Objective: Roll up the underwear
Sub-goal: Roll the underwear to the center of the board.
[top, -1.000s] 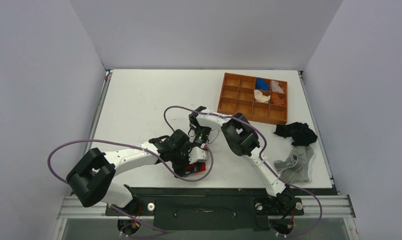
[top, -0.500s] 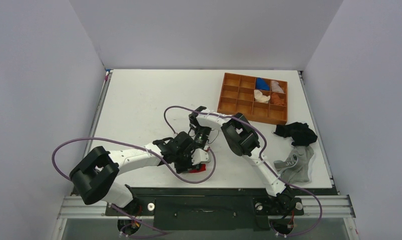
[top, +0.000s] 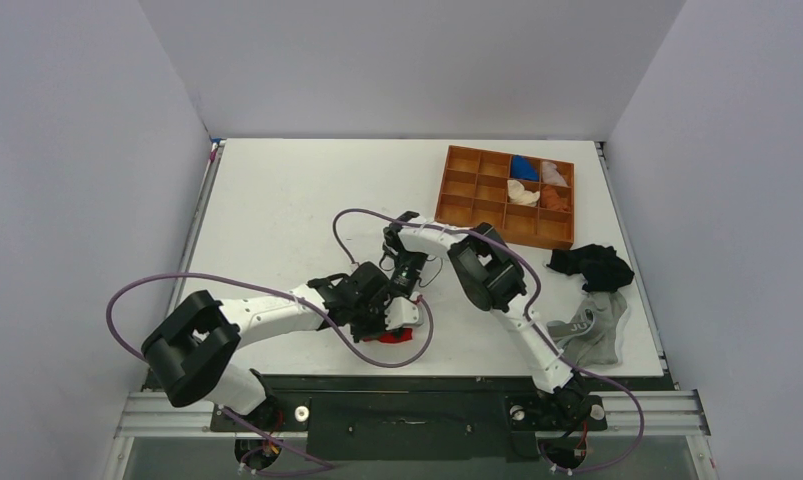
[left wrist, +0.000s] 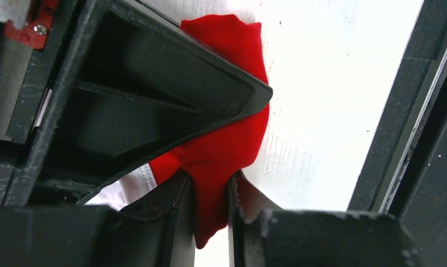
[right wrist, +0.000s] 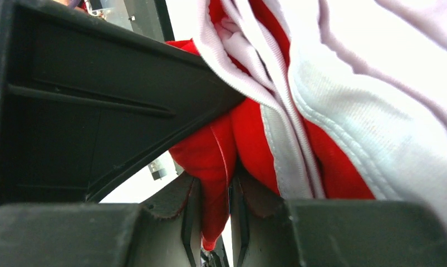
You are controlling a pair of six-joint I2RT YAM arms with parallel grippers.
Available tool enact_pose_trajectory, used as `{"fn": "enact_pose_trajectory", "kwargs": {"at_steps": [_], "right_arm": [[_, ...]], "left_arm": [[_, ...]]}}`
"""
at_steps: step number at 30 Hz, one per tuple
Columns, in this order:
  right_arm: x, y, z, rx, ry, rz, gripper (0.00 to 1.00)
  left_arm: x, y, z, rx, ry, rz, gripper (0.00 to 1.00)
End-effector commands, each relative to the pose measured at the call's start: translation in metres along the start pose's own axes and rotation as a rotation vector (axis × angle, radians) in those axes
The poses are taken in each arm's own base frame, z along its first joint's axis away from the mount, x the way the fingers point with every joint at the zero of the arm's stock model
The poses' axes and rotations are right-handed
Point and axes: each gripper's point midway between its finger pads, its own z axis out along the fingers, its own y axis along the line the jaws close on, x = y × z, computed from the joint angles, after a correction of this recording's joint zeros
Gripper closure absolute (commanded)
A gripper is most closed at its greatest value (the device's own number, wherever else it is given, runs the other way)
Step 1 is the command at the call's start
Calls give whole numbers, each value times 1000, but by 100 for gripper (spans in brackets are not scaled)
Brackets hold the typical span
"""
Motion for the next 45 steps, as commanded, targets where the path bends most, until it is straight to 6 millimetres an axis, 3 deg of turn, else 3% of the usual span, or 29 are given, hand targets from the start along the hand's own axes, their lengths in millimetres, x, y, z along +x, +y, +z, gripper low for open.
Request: {"fn": "enact_pose_trajectory", "kwargs": {"at_steps": [1,8,15,23,29,37,45], "right_arm": [[-17,-29,-19,174,-88,-169,97],[-13,-34,-28,242,-148,-162,100],[-3,-46,-47,307,-245,-84,100],[0,-53,-48,311,-261,-60,100],[0,-57,-45,305,-256,-56,100],[0,-60,-44,303,-252,-48,100],[-4,-59,-46,306,-252,-59,100]], "left_arm": [[17,0,5,-3,60,47,98],[0,19,8,-35,76,66,63],[-18,41,10,-95,64,95,47],[-40,57,5,-129,28,93,29],[-41,56,-8,-149,6,95,20],[-24,54,-26,-178,-28,64,18],[-12,35,-38,32,-77,-42,17]]}}
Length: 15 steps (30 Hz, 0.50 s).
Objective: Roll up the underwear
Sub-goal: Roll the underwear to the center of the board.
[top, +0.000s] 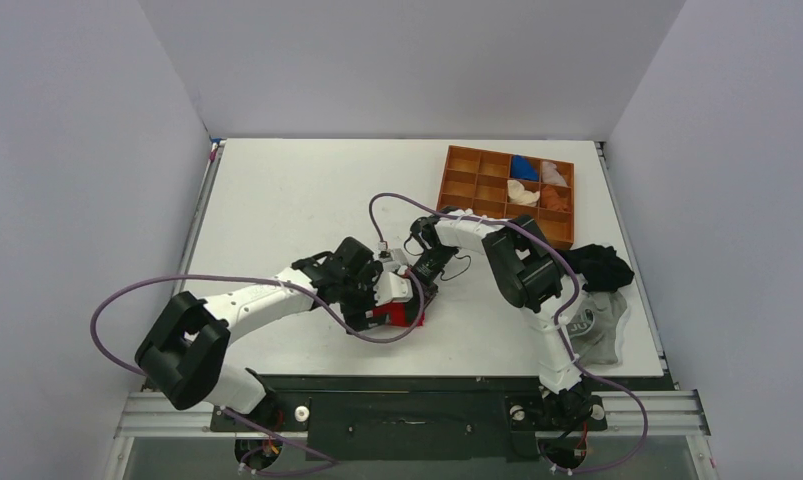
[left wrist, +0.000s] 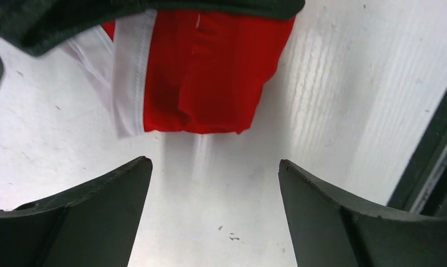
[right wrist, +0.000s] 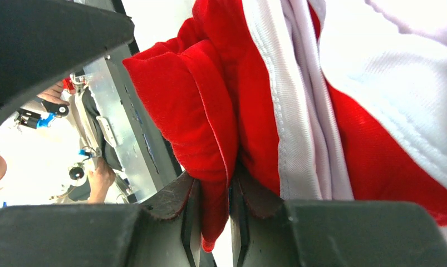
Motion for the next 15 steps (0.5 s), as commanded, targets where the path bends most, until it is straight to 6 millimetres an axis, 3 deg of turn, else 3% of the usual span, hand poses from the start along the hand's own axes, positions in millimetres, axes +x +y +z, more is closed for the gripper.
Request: {"fn": "enact_pose_trajectory", "kwargs": {"at_steps": [1,8,15], "right_arm": [[-15,-36,-1,139,-8,-131,100],[-18,-23,-2,166,9,-203,100],[-21,-16,-2,207,28,-258,100]], "left_arm": [[-7,-16,-10,159,-66,-58,17],[-10,-23,-5,252,-86,-112,17],[-17,-15,-12,174,-135,-108,17]]}}
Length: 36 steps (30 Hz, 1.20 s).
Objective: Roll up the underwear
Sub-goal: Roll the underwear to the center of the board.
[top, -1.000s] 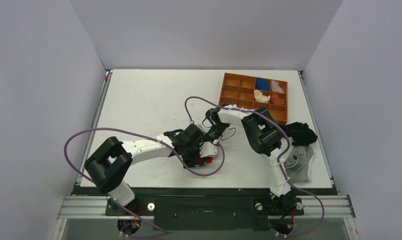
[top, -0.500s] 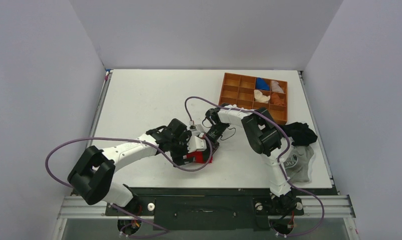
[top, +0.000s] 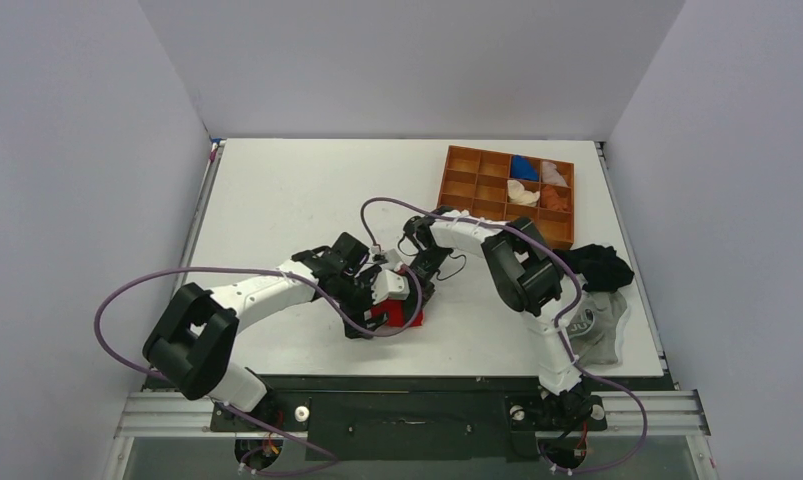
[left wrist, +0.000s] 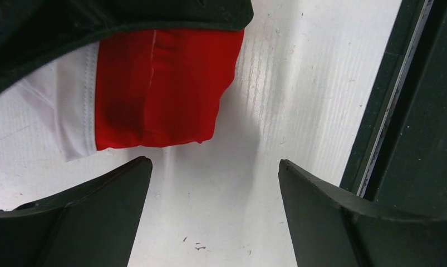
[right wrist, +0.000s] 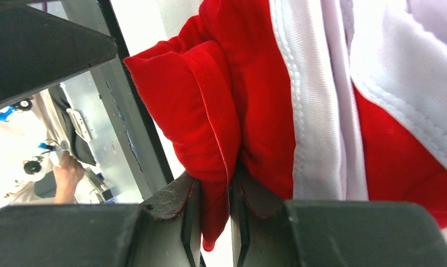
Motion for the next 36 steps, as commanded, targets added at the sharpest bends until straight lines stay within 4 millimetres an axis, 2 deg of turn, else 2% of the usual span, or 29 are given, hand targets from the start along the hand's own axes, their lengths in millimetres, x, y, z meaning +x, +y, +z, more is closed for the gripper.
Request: {"fn": "enact_pose_trajectory", "kwargs": {"at_steps": [1,9,14,18,25,36], "right_arm": [[-18,-19,-4,162,0,-185,100],[-22,-13,1,178,27,-222,100],[-22,-15,4,167,34,-215,100],[-21,-16,5,162,39,-213,100],[-20,-18,7,155,46,-203,100],[-23,-10,9,98,32,-204,100]], "left_arm": [[-28,4,-14,-46,-108,38,17],[-36,0,-9,-55,-124,69,17],[-35,-2,-1,-83,-115,92,17],[-43,0,5,-124,-141,123,16],[-44,-8,20,-93,-114,151,17],[-50,-16,27,-22,-83,140,22]]}}
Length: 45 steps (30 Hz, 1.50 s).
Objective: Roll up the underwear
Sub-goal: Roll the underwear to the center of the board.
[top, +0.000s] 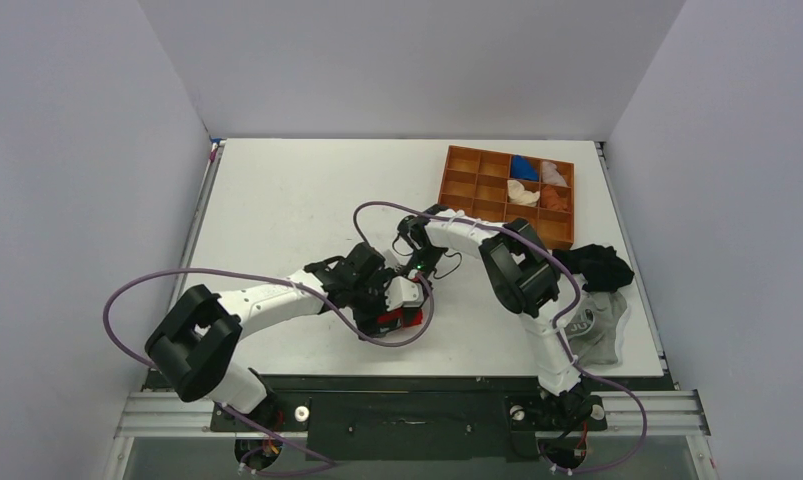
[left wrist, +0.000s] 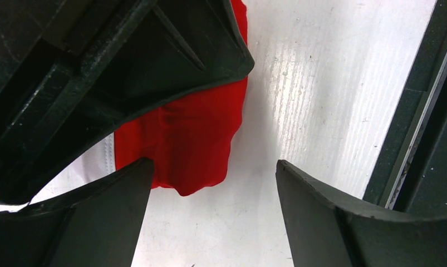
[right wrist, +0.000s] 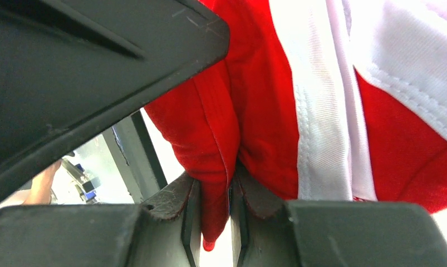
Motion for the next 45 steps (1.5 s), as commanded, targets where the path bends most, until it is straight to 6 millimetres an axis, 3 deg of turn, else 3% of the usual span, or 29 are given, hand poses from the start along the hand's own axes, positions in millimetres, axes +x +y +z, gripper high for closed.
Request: {"fn": "enact_pose_trajectory", "kwargs": {"at_steps": [1,9,21,27,35,45], "right_arm": [[-20,-12,6,30,-29,-121,100],[-15,-12,2,26,-49,-90,100],[-15,-7,3,-13,-63,-88,100],[-14,-11,3,5,-54,-85,100],[-17,-12,4,-15,-66,-72,100],[-19,-13,-2,-43,-91,-48,100]], "left_arm": [[-27,-14,10,89,-51,53,24],[-29,-9,7,64,-31,47,25],[-32,6,18,-60,-27,82,22],[-35,10,-2,-53,-95,96,20],[-36,-2,-15,81,-163,95,19],[-21,2,2,81,-57,75,24]]}}
